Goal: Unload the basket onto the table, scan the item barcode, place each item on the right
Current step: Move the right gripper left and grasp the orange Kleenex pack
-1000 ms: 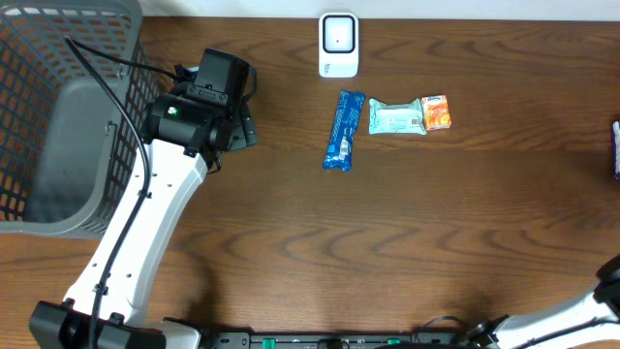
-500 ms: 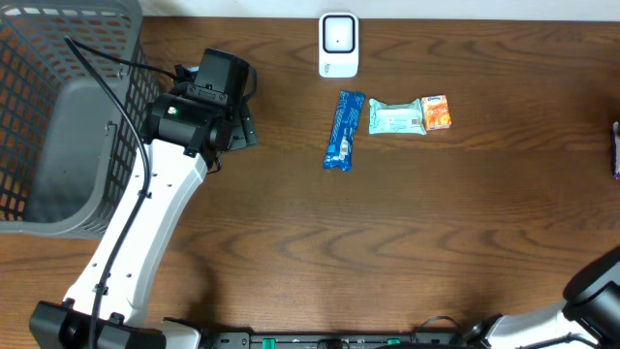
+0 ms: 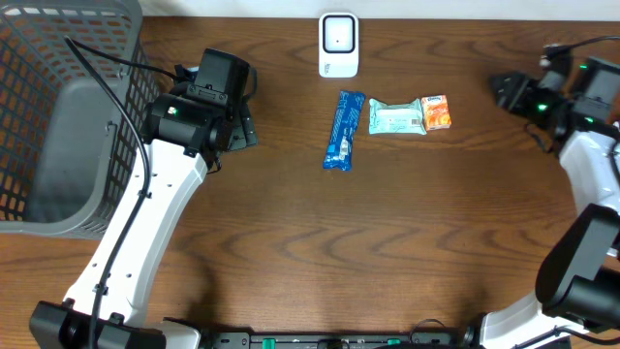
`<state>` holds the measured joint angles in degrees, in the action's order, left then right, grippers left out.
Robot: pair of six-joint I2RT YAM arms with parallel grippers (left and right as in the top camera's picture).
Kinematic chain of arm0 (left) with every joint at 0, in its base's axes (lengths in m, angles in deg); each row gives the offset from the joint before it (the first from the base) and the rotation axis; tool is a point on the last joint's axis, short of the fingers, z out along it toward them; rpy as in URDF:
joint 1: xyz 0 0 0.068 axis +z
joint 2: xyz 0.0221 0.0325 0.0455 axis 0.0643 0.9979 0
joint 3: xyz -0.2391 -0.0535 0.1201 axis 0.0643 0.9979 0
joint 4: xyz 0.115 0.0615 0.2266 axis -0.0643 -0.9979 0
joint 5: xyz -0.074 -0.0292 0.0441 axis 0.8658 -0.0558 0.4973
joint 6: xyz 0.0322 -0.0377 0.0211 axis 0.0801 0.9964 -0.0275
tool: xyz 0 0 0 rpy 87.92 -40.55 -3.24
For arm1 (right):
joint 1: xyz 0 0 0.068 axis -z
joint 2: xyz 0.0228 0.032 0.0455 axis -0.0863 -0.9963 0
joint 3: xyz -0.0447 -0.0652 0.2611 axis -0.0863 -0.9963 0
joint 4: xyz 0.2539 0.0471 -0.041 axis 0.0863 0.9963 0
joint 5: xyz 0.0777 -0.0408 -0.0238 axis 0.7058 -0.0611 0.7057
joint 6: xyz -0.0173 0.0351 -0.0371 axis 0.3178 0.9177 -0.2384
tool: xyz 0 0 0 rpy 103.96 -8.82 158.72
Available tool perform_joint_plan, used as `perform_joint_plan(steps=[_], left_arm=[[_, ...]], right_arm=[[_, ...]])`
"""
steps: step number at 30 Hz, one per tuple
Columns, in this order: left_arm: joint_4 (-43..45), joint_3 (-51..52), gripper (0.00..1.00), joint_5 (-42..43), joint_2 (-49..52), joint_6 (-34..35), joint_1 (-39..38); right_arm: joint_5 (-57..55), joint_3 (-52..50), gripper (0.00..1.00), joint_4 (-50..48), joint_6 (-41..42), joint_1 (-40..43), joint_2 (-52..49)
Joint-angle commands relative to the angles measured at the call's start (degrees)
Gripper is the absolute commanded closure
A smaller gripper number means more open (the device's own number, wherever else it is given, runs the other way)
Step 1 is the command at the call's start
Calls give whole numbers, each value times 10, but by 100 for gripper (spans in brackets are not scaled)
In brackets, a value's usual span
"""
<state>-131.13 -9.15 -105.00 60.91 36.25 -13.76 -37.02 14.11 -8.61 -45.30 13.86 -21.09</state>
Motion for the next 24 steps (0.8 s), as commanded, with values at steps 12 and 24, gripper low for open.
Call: perform_joint_plan(steps=[12, 24], left_arm=[[-2, -1, 2, -4, 1, 5, 1], [-2, -1, 2, -4, 1, 5, 1]], right_arm=[[-74, 271, 1, 357, -110, -65, -138], [-128, 250, 47, 316, -118, -73, -169]])
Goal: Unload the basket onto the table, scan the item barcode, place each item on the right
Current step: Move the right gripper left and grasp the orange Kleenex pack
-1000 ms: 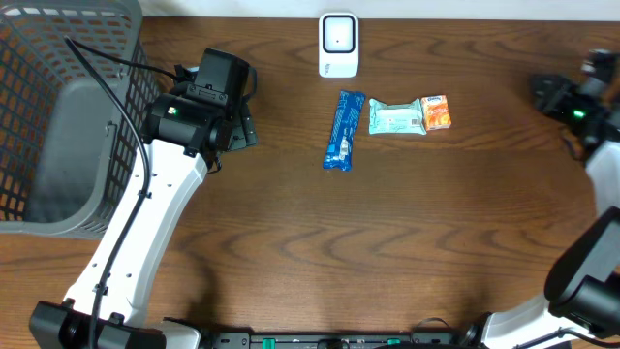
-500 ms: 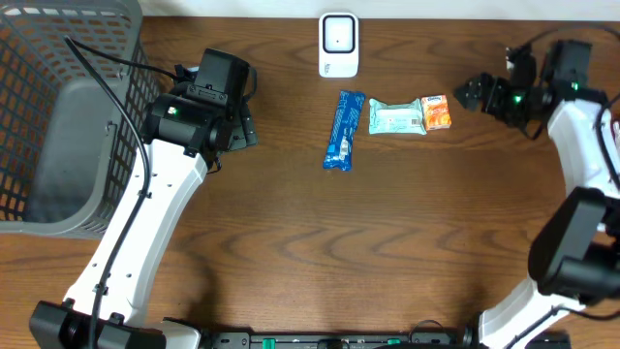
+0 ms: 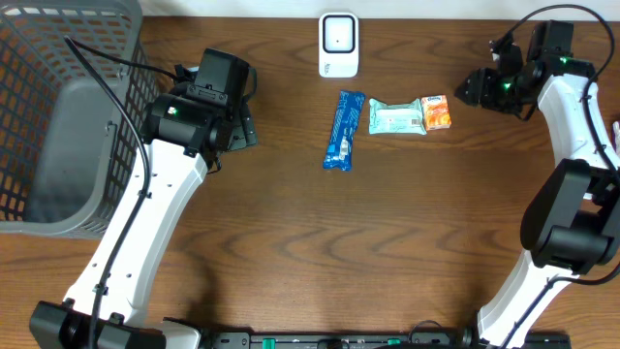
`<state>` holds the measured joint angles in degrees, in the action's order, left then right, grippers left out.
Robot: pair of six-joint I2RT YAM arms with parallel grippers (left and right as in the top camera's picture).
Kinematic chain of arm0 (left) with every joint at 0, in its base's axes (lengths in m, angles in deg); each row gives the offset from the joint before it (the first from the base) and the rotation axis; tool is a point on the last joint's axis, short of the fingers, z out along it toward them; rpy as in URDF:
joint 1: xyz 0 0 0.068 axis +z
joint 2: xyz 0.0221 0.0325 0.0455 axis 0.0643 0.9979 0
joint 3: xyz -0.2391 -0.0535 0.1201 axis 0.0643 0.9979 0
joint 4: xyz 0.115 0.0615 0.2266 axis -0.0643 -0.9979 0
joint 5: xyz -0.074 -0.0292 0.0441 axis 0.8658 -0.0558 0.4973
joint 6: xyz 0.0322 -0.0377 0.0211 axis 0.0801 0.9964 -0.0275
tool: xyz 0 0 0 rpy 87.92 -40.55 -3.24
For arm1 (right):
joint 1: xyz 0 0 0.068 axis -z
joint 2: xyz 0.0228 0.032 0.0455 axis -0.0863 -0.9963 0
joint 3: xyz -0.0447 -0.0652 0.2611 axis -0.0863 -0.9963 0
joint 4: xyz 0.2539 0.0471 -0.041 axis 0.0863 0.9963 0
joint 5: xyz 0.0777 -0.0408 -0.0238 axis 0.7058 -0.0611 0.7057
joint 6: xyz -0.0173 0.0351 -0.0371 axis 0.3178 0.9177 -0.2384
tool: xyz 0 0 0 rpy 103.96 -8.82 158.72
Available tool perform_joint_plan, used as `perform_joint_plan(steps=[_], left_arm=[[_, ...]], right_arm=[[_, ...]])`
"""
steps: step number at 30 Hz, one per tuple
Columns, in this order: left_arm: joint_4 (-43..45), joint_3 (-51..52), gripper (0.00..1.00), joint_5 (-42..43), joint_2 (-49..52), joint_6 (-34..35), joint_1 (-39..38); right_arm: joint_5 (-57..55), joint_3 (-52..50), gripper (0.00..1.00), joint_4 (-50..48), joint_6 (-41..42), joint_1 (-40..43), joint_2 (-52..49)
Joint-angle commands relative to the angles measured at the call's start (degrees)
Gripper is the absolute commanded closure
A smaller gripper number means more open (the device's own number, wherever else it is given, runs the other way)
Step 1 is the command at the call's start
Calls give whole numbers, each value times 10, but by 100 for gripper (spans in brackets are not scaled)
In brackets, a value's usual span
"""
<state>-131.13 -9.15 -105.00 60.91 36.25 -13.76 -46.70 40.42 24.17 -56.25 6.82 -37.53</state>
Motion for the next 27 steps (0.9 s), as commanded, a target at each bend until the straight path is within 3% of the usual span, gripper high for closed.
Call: perform_joint_plan(steps=[1, 12, 21, 25, 27], left_arm=[[-2, -1, 2, -4, 1, 5, 1], [-2, -1, 2, -4, 1, 5, 1], [-2, -1, 2, -4, 1, 5, 1], [-2, -1, 2, -4, 1, 5, 1], [-2, -1, 2, -4, 1, 5, 1]], right_arm=[[-32, -24, 45, -27, -8, -2, -6], [41, -78, 42, -129, -1, -3, -56], [81, -78, 47, -146, 1, -5, -115], [107, -78, 56, -160, 1, -5, -137], [113, -78, 73, -165, 3, -5, -142]])
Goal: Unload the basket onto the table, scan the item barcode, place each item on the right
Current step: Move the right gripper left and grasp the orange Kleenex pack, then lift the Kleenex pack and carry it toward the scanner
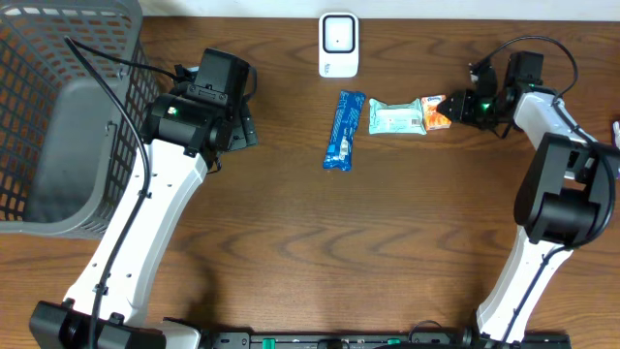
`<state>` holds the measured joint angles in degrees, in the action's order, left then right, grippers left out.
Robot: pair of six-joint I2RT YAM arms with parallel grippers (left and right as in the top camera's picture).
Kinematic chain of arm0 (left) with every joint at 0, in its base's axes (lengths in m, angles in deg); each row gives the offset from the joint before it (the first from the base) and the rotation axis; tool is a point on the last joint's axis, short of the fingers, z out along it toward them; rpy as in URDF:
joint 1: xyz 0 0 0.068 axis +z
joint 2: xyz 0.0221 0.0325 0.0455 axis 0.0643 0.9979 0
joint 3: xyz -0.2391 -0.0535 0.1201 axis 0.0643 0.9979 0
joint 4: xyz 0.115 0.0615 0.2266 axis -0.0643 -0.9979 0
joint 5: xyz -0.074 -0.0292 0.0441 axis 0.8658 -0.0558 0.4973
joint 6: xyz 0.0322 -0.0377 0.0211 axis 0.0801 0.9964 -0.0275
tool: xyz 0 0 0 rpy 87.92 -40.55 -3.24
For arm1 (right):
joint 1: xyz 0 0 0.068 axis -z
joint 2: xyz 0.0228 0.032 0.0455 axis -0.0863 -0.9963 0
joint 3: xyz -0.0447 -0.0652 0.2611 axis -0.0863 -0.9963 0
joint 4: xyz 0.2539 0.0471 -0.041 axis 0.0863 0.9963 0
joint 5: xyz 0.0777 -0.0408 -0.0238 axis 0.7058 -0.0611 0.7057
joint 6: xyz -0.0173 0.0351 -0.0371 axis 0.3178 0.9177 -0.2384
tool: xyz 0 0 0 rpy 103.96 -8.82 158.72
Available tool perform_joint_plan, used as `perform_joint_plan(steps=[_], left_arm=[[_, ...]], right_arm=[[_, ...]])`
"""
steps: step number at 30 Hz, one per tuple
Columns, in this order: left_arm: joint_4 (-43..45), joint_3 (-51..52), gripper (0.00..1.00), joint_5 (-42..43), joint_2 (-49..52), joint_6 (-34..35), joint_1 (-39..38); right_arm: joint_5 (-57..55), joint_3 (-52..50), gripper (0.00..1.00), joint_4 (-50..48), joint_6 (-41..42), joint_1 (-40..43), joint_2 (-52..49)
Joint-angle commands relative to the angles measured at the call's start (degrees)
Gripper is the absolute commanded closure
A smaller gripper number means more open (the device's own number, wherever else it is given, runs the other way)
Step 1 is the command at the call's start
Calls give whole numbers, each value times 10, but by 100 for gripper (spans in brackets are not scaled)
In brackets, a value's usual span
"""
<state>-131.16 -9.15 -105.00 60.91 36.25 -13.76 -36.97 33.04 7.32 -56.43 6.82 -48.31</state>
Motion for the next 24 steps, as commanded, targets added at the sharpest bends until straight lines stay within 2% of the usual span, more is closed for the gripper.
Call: perform_joint_plan(steps=[1, 3, 4, 10, 17, 24], left_arm=[[-2, -1, 2, -4, 1, 5, 1], [-1, -1, 2, -4, 1, 5, 1], [-1, -1, 2, -4, 1, 5, 1], [-2, -1, 2, -4, 1, 5, 1], [-2, -1, 2, -4, 1, 5, 1], [-1, -1, 2, -4, 1, 5, 1]], right_arm=[[17, -5, 82, 4, 5, -5, -36], [17, -5, 98, 4, 10, -5, -36], [19, -4, 99, 4, 15, -5, -36], [130, -1, 99, 3, 21, 6, -36], [340, 4, 99, 2, 104, 64, -36], [443, 4, 99, 47, 110, 124, -36]])
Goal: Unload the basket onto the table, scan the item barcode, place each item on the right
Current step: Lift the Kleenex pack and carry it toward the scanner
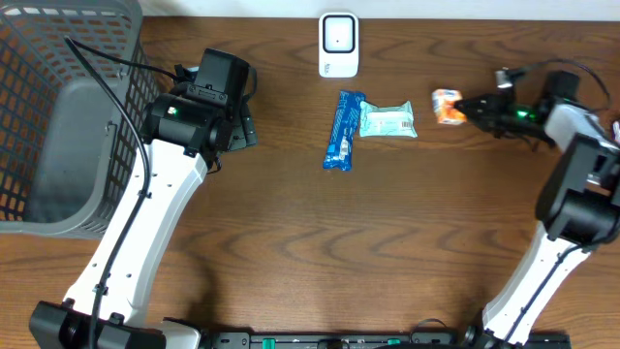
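Note:
A small orange packet (446, 105) sits at the tip of my right gripper (463, 108), which is shut on its right end and reaches in from the right edge. A teal packet (387, 120) and a long blue packet (343, 130) lie side by side in the middle of the table. The white barcode scanner (338, 44) stands at the back centre. My left gripper (244, 130) hovers over the wood left of the blue packet, well apart from it. From above its jaws are too dark to read.
A large grey wire basket (58, 116) fills the far left of the table. The left arm (145, 213) runs diagonally from the front left corner. Cables loop around the right arm (572, 184) at the right edge.
My right gripper was at the orange packet beside the teal one. Now it holds the orange packet a little to the right and farther back. The teal packet has shifted slightly left.
My right gripper started far at the right edge, away from the packets. Then it was closer, right of the orange packet, and then at the packet's right end. Now the orange packet is in its grip, apart from the teal one. The left arm never moved.

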`<state>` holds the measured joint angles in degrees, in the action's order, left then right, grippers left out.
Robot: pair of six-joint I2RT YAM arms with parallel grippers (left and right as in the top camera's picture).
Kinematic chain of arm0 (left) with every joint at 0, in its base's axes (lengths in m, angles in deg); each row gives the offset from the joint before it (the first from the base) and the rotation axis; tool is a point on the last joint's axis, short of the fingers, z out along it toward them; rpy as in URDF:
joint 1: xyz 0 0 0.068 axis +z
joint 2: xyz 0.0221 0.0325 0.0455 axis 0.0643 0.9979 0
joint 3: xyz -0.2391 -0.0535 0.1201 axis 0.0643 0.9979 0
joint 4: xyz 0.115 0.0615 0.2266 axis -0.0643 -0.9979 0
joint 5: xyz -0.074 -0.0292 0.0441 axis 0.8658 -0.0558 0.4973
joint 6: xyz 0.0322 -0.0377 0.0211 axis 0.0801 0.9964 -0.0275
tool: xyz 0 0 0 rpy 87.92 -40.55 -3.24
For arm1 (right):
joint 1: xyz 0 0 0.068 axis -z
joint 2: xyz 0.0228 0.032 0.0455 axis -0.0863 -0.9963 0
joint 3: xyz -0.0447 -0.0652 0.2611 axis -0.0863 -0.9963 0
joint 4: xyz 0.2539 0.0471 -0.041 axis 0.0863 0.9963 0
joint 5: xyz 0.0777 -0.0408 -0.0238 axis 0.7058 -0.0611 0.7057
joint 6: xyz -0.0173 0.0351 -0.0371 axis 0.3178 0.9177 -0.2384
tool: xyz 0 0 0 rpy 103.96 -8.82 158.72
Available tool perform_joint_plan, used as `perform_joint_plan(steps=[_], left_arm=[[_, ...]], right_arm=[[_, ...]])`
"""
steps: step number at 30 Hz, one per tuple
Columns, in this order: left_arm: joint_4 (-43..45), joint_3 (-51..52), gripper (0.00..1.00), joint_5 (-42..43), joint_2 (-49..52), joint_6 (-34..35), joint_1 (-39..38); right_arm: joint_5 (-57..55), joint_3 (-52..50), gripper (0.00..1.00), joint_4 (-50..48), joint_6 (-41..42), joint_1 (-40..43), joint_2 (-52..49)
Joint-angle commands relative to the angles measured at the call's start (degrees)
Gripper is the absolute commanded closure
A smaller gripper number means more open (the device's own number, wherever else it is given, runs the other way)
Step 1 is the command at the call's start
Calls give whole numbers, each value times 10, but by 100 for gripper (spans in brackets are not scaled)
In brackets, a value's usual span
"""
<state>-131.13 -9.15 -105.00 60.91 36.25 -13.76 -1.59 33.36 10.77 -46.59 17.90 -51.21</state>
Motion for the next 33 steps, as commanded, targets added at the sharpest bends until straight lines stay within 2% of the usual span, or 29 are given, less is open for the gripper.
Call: perform_joint_plan(steps=[1, 7, 22, 27, 30, 33], left_arm=[[-2, -1, 2, -4, 1, 5, 1], [-2, -1, 2, -4, 1, 5, 1], [-2, -1, 2, -4, 1, 5, 1], [-2, -1, 2, -4, 1, 5, 1], [-2, -1, 2, -4, 1, 5, 1], [-2, -1, 2, -4, 1, 5, 1]], right_arm=[[99, 1, 99, 23, 4, 17, -7], [207, 1, 99, 81, -99, 21, -7], [207, 1, 99, 88, -146, -84, -7], [207, 1, 99, 87, -115, -130, -7], [207, 1, 99, 61, -43, -156, -7], [207, 1, 99, -7, 7, -171, -7]])
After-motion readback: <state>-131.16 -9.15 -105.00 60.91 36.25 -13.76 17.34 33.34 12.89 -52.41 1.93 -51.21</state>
